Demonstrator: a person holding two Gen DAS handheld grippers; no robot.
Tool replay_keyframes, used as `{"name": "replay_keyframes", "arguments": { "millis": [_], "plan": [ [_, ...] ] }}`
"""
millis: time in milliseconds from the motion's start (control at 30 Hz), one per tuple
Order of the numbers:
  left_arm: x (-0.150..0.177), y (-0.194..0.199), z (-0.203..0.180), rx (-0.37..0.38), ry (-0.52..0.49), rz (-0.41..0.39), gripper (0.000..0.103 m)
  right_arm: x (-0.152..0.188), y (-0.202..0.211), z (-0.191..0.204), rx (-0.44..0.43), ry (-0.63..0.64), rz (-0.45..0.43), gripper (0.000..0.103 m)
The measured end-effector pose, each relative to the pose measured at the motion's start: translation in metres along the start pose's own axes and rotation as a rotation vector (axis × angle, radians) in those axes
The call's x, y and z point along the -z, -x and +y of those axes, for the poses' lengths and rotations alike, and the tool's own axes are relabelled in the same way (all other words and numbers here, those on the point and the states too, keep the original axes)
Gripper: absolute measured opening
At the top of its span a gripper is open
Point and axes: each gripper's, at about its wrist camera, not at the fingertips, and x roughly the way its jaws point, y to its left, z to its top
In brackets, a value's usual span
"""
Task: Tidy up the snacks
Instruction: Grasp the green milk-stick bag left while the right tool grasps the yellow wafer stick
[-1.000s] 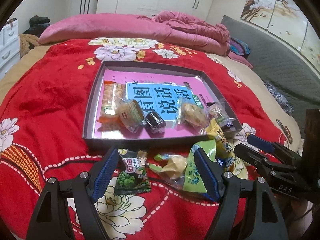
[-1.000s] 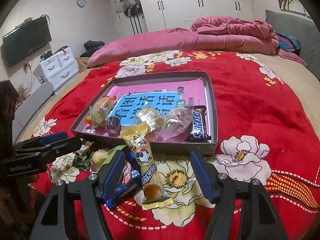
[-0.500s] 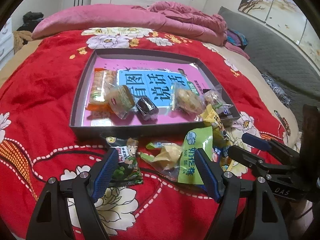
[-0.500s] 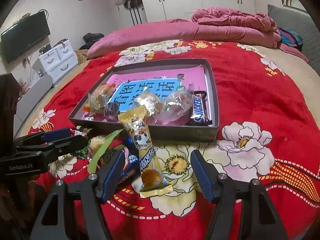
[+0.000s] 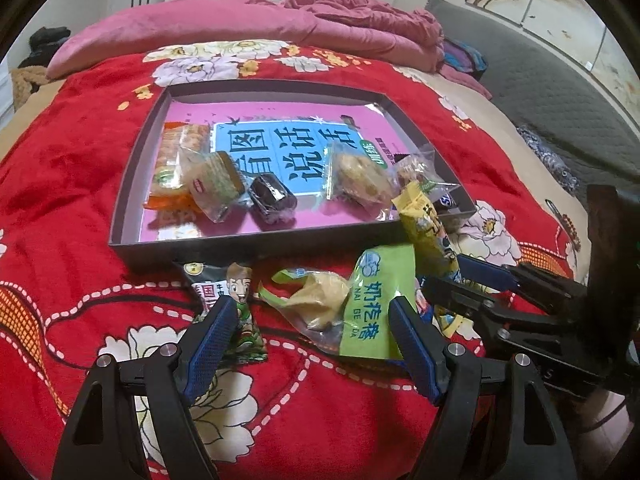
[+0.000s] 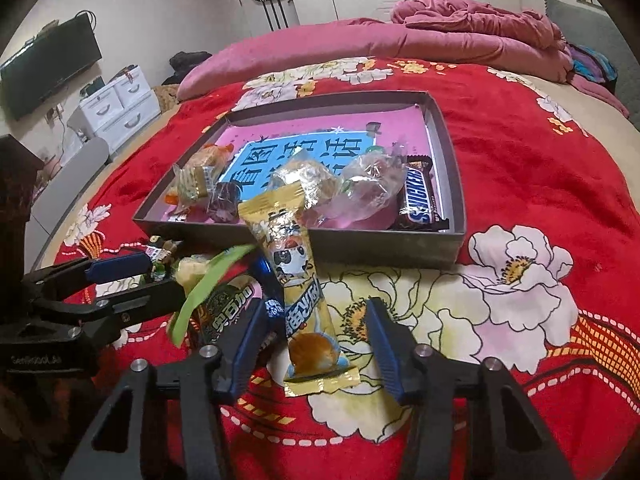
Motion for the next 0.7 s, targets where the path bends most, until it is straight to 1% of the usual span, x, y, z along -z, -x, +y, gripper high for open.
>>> {"name": "replay_keyframes", "arguments": {
  "millis": [300,367,433,567,700],
  "plan": [
    [-0.002,-0.008,-0.001,0.018,0.015,0.017,0.079,-0.003,-0.004,-0.007,0.016,-0.031,-0.005,0.038],
    [-0.003,-0.012,-0.002,0.013,0.012,0.024,0.079,-0.004,-0.005,-0.008,0.014,-0.037,-0.003,0.038],
    [-0.002,-0.015,-0.003,0.029,0.011,0.033,0.08,-0.004,-0.005,-0.009,0.013,-0.04,-0.002,0.038],
    [-0.002,-0.018,-0.004,0.031,0.005,0.043,0.079,-0.005,-0.005,-0.01,0.008,-0.049,0.0,0.038],
    [-0.003,-0.017,0.004,0.06,0.039,0.041,0.075,-0.005,-0.007,-0.013,-0.001,-0.066,0.003,0.038]
  ]
}}
